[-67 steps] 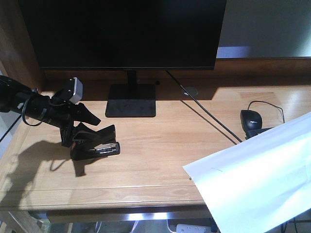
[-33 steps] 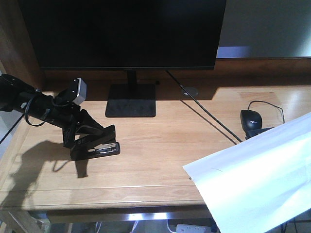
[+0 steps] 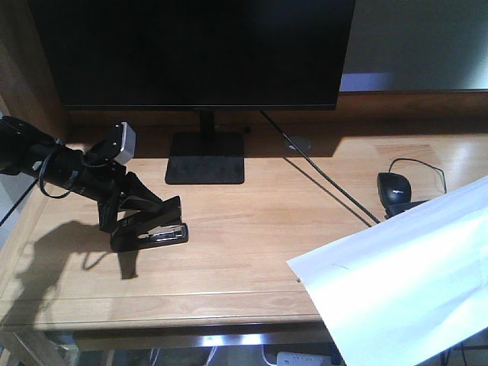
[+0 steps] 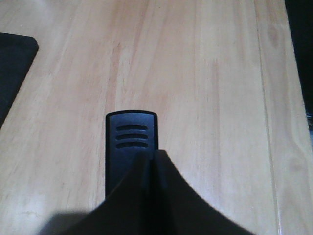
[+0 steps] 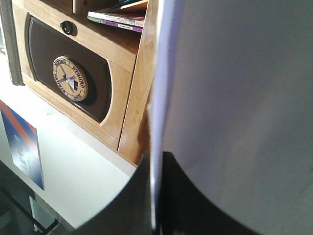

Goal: Grab stapler and paper to desk for stapling
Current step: 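Lower the stapler onto the desk near the monitor stand with the left gripper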

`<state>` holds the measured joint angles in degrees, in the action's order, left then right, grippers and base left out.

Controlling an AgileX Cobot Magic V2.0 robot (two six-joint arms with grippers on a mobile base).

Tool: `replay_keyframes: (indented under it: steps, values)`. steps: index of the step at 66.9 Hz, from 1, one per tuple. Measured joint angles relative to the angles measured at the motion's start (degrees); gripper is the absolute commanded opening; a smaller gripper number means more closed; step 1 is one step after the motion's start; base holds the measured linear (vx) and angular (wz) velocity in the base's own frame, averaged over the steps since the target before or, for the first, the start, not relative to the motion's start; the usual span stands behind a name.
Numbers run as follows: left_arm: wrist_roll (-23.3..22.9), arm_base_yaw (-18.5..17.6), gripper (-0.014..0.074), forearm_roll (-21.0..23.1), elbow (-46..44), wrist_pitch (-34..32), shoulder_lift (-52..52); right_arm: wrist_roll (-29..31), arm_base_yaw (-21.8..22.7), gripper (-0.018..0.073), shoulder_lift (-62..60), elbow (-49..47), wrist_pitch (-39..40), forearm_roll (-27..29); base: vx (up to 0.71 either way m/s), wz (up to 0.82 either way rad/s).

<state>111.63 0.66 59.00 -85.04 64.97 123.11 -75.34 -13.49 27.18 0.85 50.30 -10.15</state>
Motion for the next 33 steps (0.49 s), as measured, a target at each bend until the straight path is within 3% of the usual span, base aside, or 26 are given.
replay_keyframes:
  steps: [33]
  values:
    - [-0.04,0.00,-0.0006,0.00,0.00,-0.02,0.00,0.00,0.00,-0.0005,0.00,0.00,0.00,0.00,0.00,0.00]
